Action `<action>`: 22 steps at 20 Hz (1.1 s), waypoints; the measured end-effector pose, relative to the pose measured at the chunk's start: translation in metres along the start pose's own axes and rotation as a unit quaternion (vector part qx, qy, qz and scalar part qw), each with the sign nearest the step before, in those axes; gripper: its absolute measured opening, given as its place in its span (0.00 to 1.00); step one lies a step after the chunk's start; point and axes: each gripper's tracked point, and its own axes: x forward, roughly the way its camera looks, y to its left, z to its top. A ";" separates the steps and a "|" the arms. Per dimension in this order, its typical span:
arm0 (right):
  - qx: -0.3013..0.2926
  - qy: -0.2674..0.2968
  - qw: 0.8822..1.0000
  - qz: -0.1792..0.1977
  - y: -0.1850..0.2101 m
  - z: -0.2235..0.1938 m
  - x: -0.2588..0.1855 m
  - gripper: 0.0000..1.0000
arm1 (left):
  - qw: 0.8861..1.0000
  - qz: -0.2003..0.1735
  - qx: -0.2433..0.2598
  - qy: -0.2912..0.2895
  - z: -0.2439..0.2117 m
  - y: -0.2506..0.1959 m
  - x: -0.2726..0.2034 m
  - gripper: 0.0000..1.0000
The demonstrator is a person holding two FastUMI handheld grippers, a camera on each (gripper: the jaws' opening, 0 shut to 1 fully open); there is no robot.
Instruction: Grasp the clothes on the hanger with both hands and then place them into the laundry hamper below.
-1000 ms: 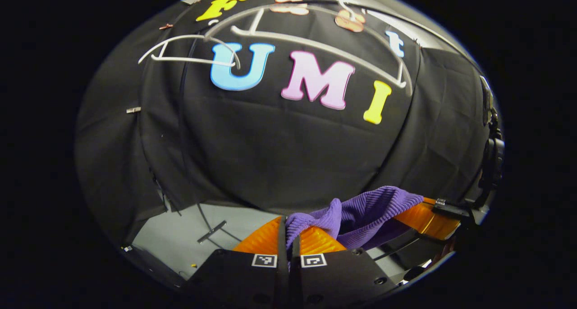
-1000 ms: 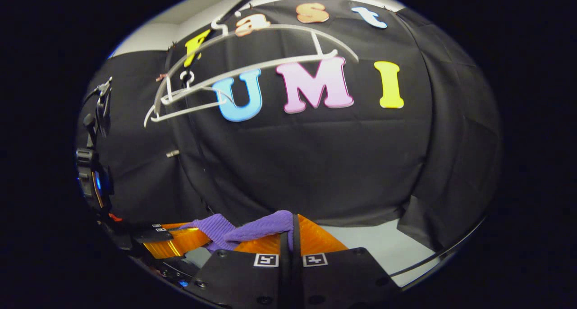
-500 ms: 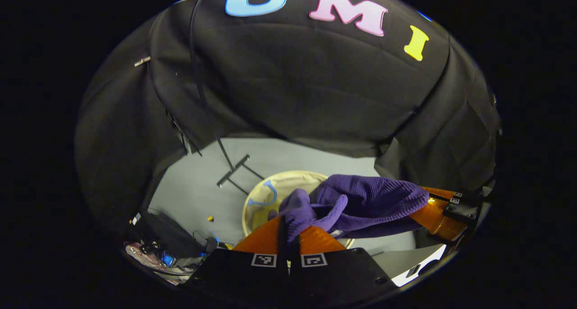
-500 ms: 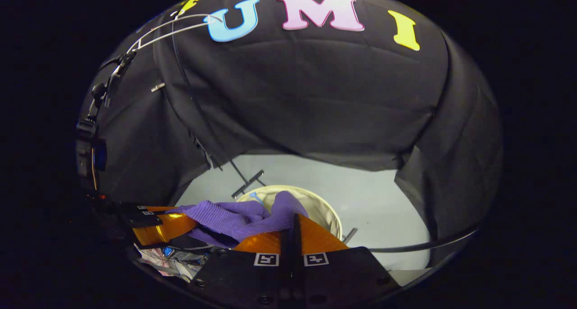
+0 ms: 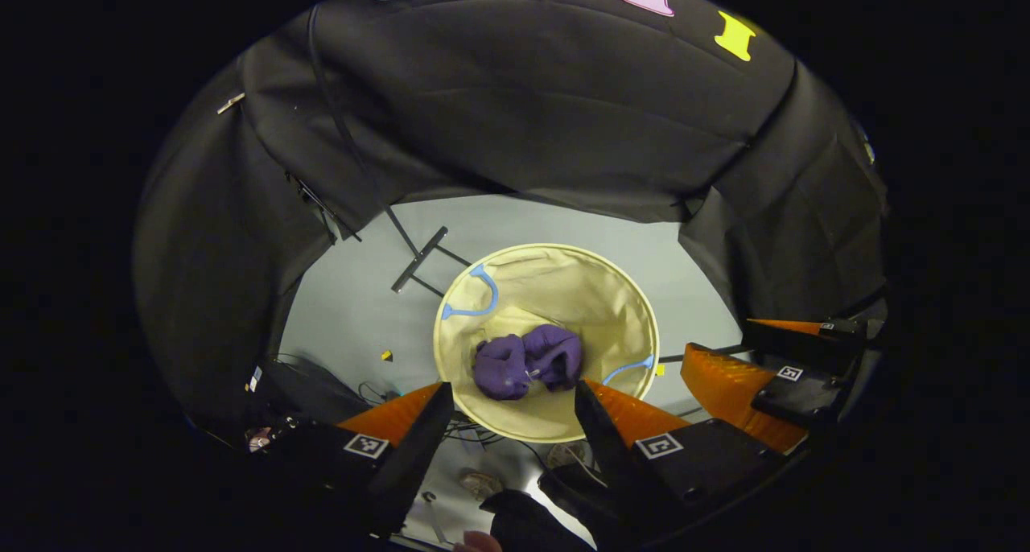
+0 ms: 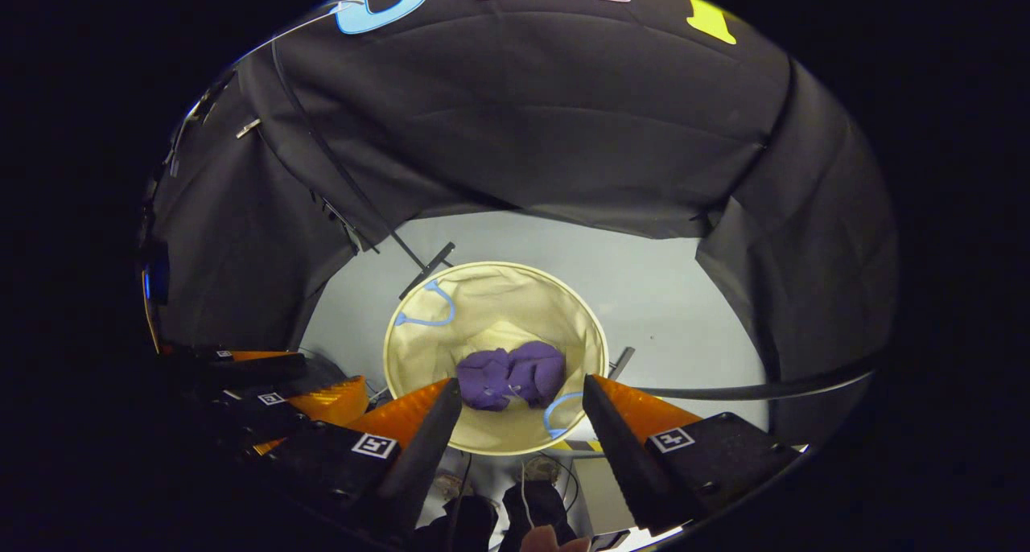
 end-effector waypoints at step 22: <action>0.068 -0.192 0.978 -0.052 0.019 0.068 -0.192 0.98 | 0.966 -0.016 0.083 -0.245 0.082 -0.001 -0.193 0.95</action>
